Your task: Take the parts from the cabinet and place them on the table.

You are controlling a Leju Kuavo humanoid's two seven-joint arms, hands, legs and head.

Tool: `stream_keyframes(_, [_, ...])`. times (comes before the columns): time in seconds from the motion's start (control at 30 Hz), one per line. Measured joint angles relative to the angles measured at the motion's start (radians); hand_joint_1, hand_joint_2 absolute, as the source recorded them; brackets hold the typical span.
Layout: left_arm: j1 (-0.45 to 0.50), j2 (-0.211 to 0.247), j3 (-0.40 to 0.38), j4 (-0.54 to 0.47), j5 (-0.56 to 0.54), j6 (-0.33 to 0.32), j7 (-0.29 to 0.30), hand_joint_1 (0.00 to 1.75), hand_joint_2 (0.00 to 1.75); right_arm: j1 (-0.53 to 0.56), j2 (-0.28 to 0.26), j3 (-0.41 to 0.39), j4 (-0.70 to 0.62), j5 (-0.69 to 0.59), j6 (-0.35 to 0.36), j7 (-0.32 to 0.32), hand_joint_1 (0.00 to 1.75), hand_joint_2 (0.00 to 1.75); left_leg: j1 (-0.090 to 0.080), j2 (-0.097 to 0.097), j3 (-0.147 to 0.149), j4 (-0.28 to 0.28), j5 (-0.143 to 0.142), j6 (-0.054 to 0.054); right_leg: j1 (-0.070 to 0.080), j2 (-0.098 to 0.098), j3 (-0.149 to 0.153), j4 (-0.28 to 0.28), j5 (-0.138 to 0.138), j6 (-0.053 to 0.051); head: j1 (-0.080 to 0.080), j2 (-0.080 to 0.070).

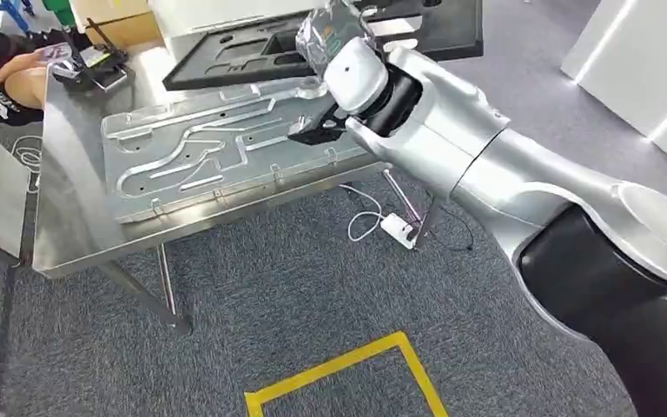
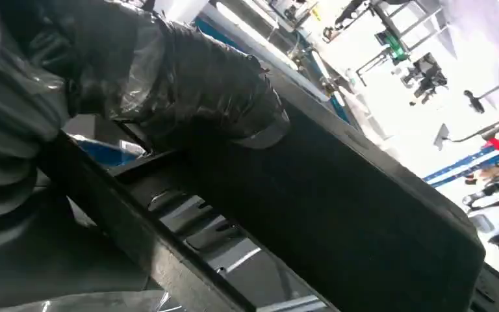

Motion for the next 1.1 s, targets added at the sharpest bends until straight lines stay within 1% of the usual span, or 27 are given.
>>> stream_keyframes(0.03, [-0.002, 0.0, -0.002, 0.0, 0.0, 0.0, 0.0, 0.0, 1.75, 0.0, -0.001, 0.0, 0.0, 0.0, 0.0, 0.0, 1.75, 1.75, 0.003, 0.004, 0.005, -0.005, 0.003, 0.003, -0.003, 0.0, -0.006, 0.012, -0.013, 0.005, 0.0, 0.0])
stream_keyframes(0.07, [-0.003, 0.0, -0.003, 0.0, 0.0, 0.0, -0.001, 0.0, 1.75, -0.003, -0.003, 0.0, 0.0, 0.0, 0.0, 0.001, 1.75, 1.75, 0.004, 0.004, 0.007, -0.007, 0.004, 0.008, -0.004, -0.002, -0.021, 0.049, -0.04, 0.011, 0.001, 0.0])
stream_keyframes(0.13, [-0.005, 0.0, -0.005, 0.0, 0.0, -0.002, -0.001, 0.0, 1.75, -0.003, -0.004, 0.0, 0.0, 0.0, 0.001, 0.002, 1.75, 1.75, 0.003, 0.004, 0.007, -0.007, 0.001, 0.011, -0.012, -0.004, -0.096, 0.205, -0.114, 0.02, 0.0, 0.0])
stream_keyframes(0.17, [-0.007, 0.0, -0.006, 0.0, -0.001, -0.002, -0.001, 0.0, 1.75, 0.001, -0.004, 0.0, 0.0, 0.0, 0.001, 0.0, 1.75, 1.75, 0.003, 0.004, 0.007, -0.006, 0.0, 0.012, -0.015, -0.005, -0.135, 0.281, -0.138, 0.024, 0.001, 0.0])
stream_keyframes(0.2, [-0.009, 0.0, -0.006, 0.0, -0.001, -0.002, -0.001, 0.0, 1.75, 0.004, -0.004, 0.0, 0.001, 0.0, 0.001, -0.001, 1.75, 1.75, 0.003, 0.003, 0.008, -0.005, -0.001, 0.012, -0.018, -0.006, -0.156, 0.319, -0.141, 0.025, 0.0, 0.0])
stream_keyframes(0.23, [-0.009, -0.001, -0.007, 0.0, -0.001, -0.002, -0.001, 0.0, 1.75, 0.006, -0.005, 0.0, 0.001, 0.0, 0.002, -0.001, 1.75, 1.75, 0.003, 0.003, 0.009, -0.004, -0.003, 0.011, -0.021, -0.007, -0.153, 0.301, -0.117, 0.026, 0.001, 0.0])
stream_keyframes(0.27, [-0.008, -0.001, -0.007, 0.0, -0.001, -0.002, -0.001, 0.0, 1.75, 0.005, -0.005, 0.0, 0.002, 0.0, 0.002, -0.001, 1.75, 1.75, 0.003, 0.001, 0.011, -0.002, -0.006, 0.009, -0.022, -0.007, -0.124, 0.238, -0.075, 0.024, 0.001, 0.0])
stream_keyframes(0.3, [-0.008, -0.001, -0.007, 0.0, -0.001, -0.002, -0.001, 0.0, 1.75, 0.003, -0.005, 0.0, 0.001, 0.0, 0.002, -0.001, 1.75, 1.75, 0.003, 0.0, 0.014, 0.0, -0.01, 0.007, -0.022, -0.007, -0.079, 0.145, -0.026, 0.02, 0.001, 0.0])
stream_keyframes(0.33, [-0.009, -0.001, -0.007, 0.0, -0.001, -0.002, -0.001, 0.0, 1.75, 0.001, -0.005, 0.0, 0.001, 0.0, 0.002, -0.001, 1.75, 1.75, 0.003, -0.001, 0.017, 0.002, -0.014, 0.005, -0.022, -0.007, -0.037, 0.058, 0.011, 0.015, 0.001, 0.0])
stream_keyframes(0.37, [-0.009, -0.001, -0.008, 0.0, -0.001, -0.002, -0.001, 0.0, 1.75, 0.0, -0.006, 0.0, 0.001, 0.0, 0.001, -0.001, 1.75, 1.75, 0.002, -0.001, 0.015, 0.002, -0.018, 0.0, -0.018, -0.007, -0.015, 0.019, -0.001, 0.009, 0.0, 0.0])
stream_keyframes(0.4, [-0.011, -0.001, -0.008, 0.0, -0.001, -0.002, -0.001, 0.0, 1.75, -0.002, -0.004, 0.0, 0.001, 0.0, 0.001, -0.002, 1.75, 1.75, -0.004, -0.002, 0.011, 0.006, -0.019, -0.005, -0.014, -0.007, -0.01, 0.002, -0.001, 0.009, 0.0, 0.0])
stream_keyframes(0.47, [-0.013, -0.002, -0.01, 0.0, -0.001, -0.002, -0.001, 0.0, 1.75, 0.002, -0.004, 0.001, 0.002, -0.002, 0.002, -0.003, 1.75, 1.75, 0.0, -0.002, 0.015, -0.003, -0.019, -0.014, -0.008, -0.006, -0.009, 0.005, -0.005, 0.002, 0.0, 0.0])
stream_keyframes(0.5, [-0.015, -0.002, -0.01, 0.0, -0.001, -0.002, 0.0, 0.0, 1.75, 0.001, -0.004, 0.001, 0.002, -0.002, 0.002, -0.003, 1.75, 1.75, 0.001, -0.002, 0.019, -0.006, -0.02, -0.022, -0.01, -0.006, -0.006, -0.001, -0.004, -0.004, 0.001, 0.0])
stream_keyframes(0.53, [-0.017, -0.002, -0.013, 0.0, -0.001, -0.001, 0.001, 0.0, 1.75, 0.001, -0.002, 0.001, -0.001, -0.002, 0.001, -0.003, 1.75, 1.75, 0.005, -0.001, 0.014, 0.0, -0.028, -0.025, -0.02, -0.008, 0.006, -0.014, 0.0, -0.011, 0.0, 0.0])
stream_keyframes(0.57, [-0.018, -0.002, -0.016, 0.0, -0.001, 0.0, 0.002, 0.0, 1.75, -0.001, -0.003, 0.001, 0.0, -0.002, 0.001, -0.002, 1.75, 1.75, 0.004, 0.001, 0.007, 0.029, -0.043, -0.027, -0.019, -0.008, 0.014, -0.019, -0.002, -0.015, 0.0, 0.0])
stream_keyframes(0.6, [-0.02, -0.002, -0.018, 0.0, -0.001, 0.002, 0.003, 0.0, 1.75, -0.003, -0.002, 0.002, 0.001, -0.002, 0.001, -0.001, 1.75, 1.75, 0.004, 0.001, -0.026, 0.098, -0.078, -0.028, -0.018, -0.009, 0.018, -0.019, -0.005, -0.021, 0.0, 0.0])
stream_keyframes(0.67, [-0.022, -0.002, -0.021, 0.0, -0.001, 0.003, 0.007, 0.0, 1.75, 0.0, -0.001, 0.002, 0.001, -0.002, 0.002, -0.002, 1.75, 1.75, 0.003, 0.0, -0.112, 0.26, -0.139, -0.034, -0.015, -0.008, 0.026, -0.018, -0.012, -0.028, 0.0, 0.0])
stream_keyframes(0.7, [-0.022, -0.003, -0.024, 0.0, -0.001, 0.003, 0.008, 0.0, 1.75, 0.003, 0.0, 0.003, 0.001, -0.002, 0.002, -0.003, 1.75, 1.75, 0.003, 0.001, -0.145, 0.31, -0.145, -0.035, -0.013, -0.007, 0.029, -0.017, -0.016, -0.03, 0.0, 0.0])
stream_keyframes(0.73, [-0.022, -0.003, -0.025, 0.0, -0.001, 0.003, 0.01, 0.0, 1.75, 0.005, 0.0, 0.003, 0.001, -0.003, 0.002, -0.003, 1.75, 1.75, 0.003, 0.001, -0.155, 0.31, -0.124, -0.035, -0.011, -0.005, 0.034, -0.014, -0.022, -0.029, 0.0, 0.0])
stream_keyframes(0.77, [-0.022, -0.003, -0.025, 0.0, -0.001, 0.004, 0.01, 0.0, 1.75, 0.005, 0.0, 0.003, 0.001, -0.004, 0.003, -0.004, 1.75, 1.75, 0.003, 0.001, -0.142, 0.265, -0.085, -0.033, -0.01, -0.004, 0.039, -0.011, -0.028, -0.028, 0.0, 0.0])
stream_keyframes(0.83, [-0.022, -0.002, -0.025, 0.0, -0.001, 0.005, 0.01, 0.0, 1.75, 0.004, 0.0, 0.003, 0.001, -0.004, 0.002, -0.004, 1.75, 1.75, 0.003, 0.001, -0.062, 0.082, 0.025, -0.027, -0.01, -0.004, 0.055, -0.004, -0.047, -0.022, 0.0, 0.0])
stream_keyframes(0.87, [-0.022, -0.002, -0.025, 0.0, -0.001, 0.005, 0.01, 0.0, 1.75, 0.003, 0.0, 0.003, 0.001, -0.004, 0.003, -0.004, 1.75, 1.75, 0.001, 0.003, -0.039, 0.034, 0.026, -0.022, -0.01, -0.004, 0.059, -0.003, -0.053, -0.018, 0.001, 0.0])
stream_keyframes(0.9, [-0.022, -0.001, -0.026, 0.0, -0.001, 0.005, 0.011, 0.0, 1.75, 0.001, -0.001, 0.003, 0.002, -0.004, 0.003, -0.003, 1.75, 1.75, -0.007, 0.002, -0.021, 0.008, 0.015, -0.019, -0.004, 0.0, 0.055, 0.003, -0.058, -0.011, 0.0, 0.0])
stream_keyframes(1.0, [-0.021, -0.001, -0.026, 0.0, 0.0, 0.005, 0.011, 0.0, 1.75, 0.002, -0.001, 0.003, 0.001, -0.004, 0.004, -0.005, 1.75, 1.75, -0.007, 0.002, -0.023, 0.011, 0.008, -0.008, -0.005, -0.001, 0.059, -0.004, -0.061, -0.003, 0.0, 0.0])
stream_keyframes(1.03, [-0.021, -0.002, -0.026, 0.0, 0.001, 0.003, 0.011, 0.0, 1.75, 0.0, -0.001, 0.003, -0.001, -0.004, 0.003, -0.006, 1.75, 1.75, 0.002, 0.002, -0.013, 0.002, 0.007, -0.004, 0.001, -0.001, 0.061, -0.001, -0.072, 0.006, 0.0, 0.0])
stream_keyframes(1.07, [-0.02, -0.002, -0.026, 0.0, 0.001, 0.002, 0.01, 0.0, 1.75, -0.001, -0.002, 0.003, -0.001, -0.004, 0.003, -0.005, 1.75, 1.75, 0.003, 0.002, -0.004, 0.0, 0.004, 0.001, -0.004, -0.001, 0.058, 0.019, -0.08, 0.01, 0.001, 0.0])
stream_keyframes(1.1, [-0.019, -0.002, -0.026, 0.0, 0.001, 0.002, 0.01, 0.0, 1.75, -0.004, -0.003, 0.003, 0.0, -0.004, 0.003, -0.005, 1.75, 1.75, 0.003, 0.002, 0.003, -0.001, -0.002, 0.009, -0.006, -0.004, 0.03, 0.075, -0.103, 0.016, 0.0, 0.0])
